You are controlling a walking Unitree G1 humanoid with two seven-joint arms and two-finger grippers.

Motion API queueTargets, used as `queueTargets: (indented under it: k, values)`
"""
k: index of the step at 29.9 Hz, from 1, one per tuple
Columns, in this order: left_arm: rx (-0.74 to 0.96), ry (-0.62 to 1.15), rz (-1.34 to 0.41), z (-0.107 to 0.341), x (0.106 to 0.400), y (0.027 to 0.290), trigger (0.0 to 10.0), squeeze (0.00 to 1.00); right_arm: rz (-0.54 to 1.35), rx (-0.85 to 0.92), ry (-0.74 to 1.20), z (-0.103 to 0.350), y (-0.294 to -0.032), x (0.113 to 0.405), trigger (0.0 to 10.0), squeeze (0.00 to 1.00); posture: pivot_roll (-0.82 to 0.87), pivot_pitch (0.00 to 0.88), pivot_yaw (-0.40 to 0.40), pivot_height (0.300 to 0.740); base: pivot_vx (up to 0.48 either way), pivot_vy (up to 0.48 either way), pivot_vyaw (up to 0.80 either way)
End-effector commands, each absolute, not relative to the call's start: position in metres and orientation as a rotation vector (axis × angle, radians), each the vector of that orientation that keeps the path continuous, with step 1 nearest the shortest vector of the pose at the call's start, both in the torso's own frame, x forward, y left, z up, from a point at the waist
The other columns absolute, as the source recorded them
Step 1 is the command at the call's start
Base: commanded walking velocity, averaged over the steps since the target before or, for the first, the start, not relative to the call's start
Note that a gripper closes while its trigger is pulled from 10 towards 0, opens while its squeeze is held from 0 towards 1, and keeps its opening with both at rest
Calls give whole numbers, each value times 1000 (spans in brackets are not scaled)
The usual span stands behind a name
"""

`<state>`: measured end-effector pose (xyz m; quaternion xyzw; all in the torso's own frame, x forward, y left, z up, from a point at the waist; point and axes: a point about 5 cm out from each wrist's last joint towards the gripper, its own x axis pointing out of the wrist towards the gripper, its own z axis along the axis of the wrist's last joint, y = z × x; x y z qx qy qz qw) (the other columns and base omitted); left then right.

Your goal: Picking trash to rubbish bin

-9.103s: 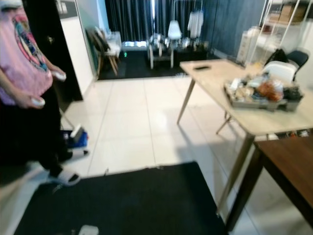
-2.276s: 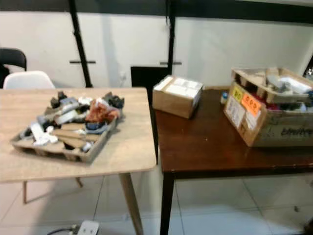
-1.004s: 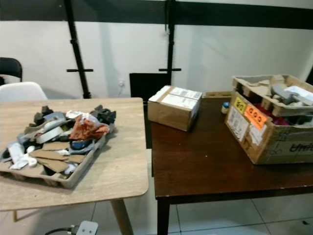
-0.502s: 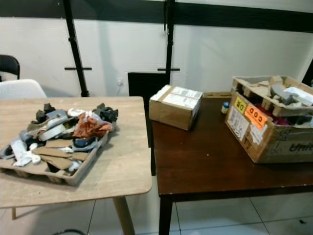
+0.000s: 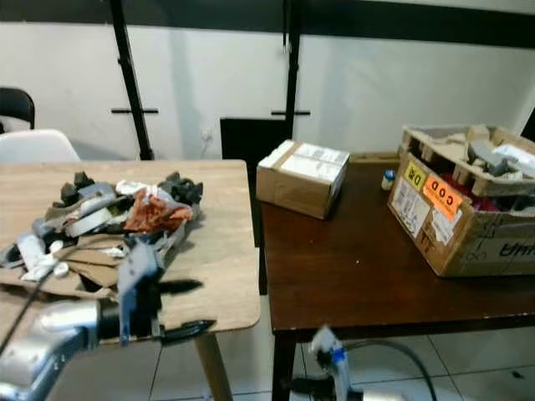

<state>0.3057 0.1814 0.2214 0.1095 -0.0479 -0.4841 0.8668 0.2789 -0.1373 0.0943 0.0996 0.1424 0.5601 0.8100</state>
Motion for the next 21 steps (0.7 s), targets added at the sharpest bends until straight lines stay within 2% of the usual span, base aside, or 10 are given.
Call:
queueTargets:
  k: [1,2,3,5,6,7,8,9,15,21]
  values:
    - [206,-133,-973,225,308,181,10000,0,1213,258,272,102,-135,278,10000,0,-39,112,-33,740,0,0,0]
    - [231,-192,-847,235,320,183,10000,0,1190,272,205,114,-133,287,10000,0,-42,111,-30,740,0,0,0]
    - [231,-192,-847,235,320,183,10000,0,1190,272,205,114,-133,287,10000,0,-42,111,-30,740,0,0,0]
    - [313,-251,-608,248,340,188,10000,0,1065,227,73,134,-131,307,10000,0,-44,110,-26,740,0,0,0]
    - [346,-272,-541,251,347,189,10000,475,917,173,30,142,-133,322,10000,0,-47,110,-22,740,0,0,0]
    - [362,-278,-516,253,350,189,10000,475,820,138,9,147,-134,331,10000,0,-47,110,-22,740,0,0,0]
    - [362,-278,-516,253,350,189,10000,475,820,138,9,147,-134,331,10000,0,-47,110,-22,740,0,0,0]
    - [389,-265,-488,252,354,189,10000,1000,718,152,-37,157,-136,340,10000,0,-49,112,-16,740,0,0,0]
    - [371,-245,-306,255,372,198,10000,1000,670,289,-149,195,-129,346,10000,0,-53,117,-14,740,0,0,0]
    - [348,-235,-111,255,390,211,10000,1000,589,205,-139,190,-121,353,10000,0,-55,119,-14,740,0,0,0]
